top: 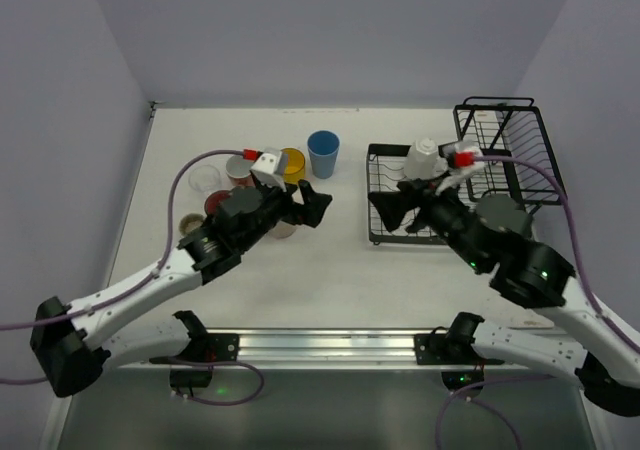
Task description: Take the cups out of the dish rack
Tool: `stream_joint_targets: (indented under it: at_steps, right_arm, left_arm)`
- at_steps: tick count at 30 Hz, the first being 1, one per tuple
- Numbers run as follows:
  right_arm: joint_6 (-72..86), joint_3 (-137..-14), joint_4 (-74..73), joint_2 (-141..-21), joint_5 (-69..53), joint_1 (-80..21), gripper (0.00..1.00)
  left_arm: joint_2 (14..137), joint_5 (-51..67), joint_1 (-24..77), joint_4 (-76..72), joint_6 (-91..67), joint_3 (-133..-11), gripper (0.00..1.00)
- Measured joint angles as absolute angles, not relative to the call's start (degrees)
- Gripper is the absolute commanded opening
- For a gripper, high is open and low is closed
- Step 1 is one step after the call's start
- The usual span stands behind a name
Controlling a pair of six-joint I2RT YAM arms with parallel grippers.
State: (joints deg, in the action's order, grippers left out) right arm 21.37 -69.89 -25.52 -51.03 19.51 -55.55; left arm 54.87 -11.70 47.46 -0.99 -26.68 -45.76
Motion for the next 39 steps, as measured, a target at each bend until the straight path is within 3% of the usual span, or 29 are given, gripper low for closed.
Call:
stream_joint_targets:
  at_steps: [7, 20, 29, 39]
  right_arm:
    - [25.8, -60.7, -25.3, -27.2, 20.1, -55.5, 0.84]
    - [27.3, -59.8, -30.5, -23.2, 17.9, -55.5, 0.94]
    - [27.0, -57.7, -32.5, -22.3, 17.4, -55.5, 0.95]
    - [26.9, -55.9, -32.8, -22.3, 16.9, -55.5, 0.96]
  left_arm:
    - [82.7, -7.1, 49.3, -15.7, -24.3, -57.1, 1.0]
    - [128.2, 9.0, 49.1, -25.1, -10.3, -102.0, 1.0]
    - [142.8, 15.0, 46.0, -22.8, -7.2, -119.3, 1.0]
    - [152.2, 16.1, 45.0, -23.1, -7.4, -129.2, 1.0]
